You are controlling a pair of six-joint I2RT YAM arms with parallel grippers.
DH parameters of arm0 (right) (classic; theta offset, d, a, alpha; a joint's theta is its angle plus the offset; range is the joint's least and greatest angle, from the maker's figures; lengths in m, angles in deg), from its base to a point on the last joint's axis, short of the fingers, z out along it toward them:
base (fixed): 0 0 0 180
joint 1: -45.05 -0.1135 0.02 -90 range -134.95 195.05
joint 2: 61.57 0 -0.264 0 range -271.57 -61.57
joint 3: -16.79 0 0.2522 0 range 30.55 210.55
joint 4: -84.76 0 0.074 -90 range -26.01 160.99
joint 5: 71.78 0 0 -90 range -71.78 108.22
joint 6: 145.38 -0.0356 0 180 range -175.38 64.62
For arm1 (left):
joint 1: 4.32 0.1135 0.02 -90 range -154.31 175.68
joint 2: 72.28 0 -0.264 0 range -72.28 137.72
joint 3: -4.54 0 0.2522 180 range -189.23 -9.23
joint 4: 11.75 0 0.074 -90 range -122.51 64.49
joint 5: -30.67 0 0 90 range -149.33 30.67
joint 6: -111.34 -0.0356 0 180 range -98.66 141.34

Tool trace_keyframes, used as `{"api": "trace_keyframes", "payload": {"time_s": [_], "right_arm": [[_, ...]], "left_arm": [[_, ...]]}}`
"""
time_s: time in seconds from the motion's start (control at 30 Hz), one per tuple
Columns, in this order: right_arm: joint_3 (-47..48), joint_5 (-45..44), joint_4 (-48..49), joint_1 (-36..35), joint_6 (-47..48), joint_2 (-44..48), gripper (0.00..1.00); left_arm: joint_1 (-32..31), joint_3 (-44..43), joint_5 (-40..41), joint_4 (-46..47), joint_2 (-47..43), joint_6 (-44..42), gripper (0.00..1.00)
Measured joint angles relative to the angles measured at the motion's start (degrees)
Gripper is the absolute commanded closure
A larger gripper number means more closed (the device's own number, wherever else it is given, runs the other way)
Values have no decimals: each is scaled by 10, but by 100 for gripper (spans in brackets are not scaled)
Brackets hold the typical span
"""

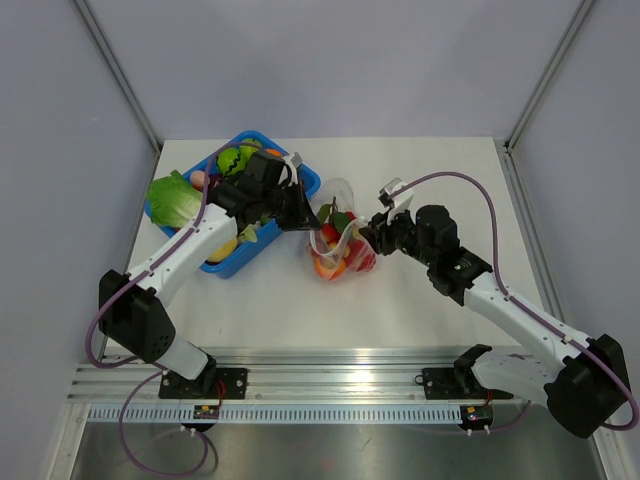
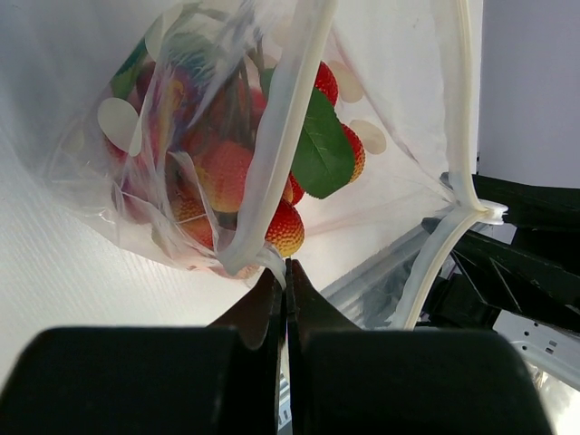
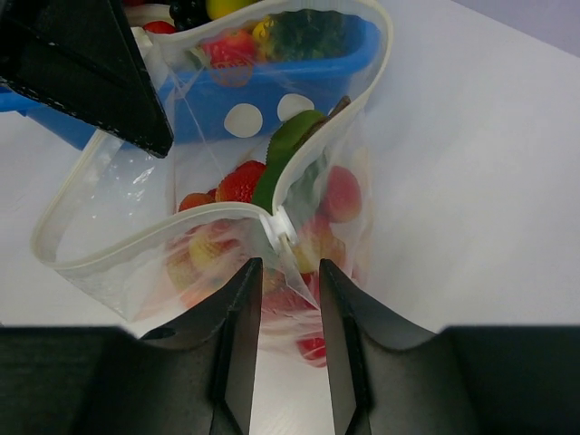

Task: Place the food in the zip-top bag and seal the zipper
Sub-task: Zip the zipper food storage bag at the center of the board.

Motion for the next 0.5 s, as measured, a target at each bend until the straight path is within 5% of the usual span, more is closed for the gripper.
{"api": "trace_keyframes", "payload": {"time_s": [0.17, 0.5], "right_arm": [[0, 17, 21, 0, -1, -7, 66], [0, 25, 51, 0, -5, -22, 100]], "left_arm": [[0, 3, -3, 7, 0, 0, 100], [0, 9, -7, 7, -1, 0, 100]]}}
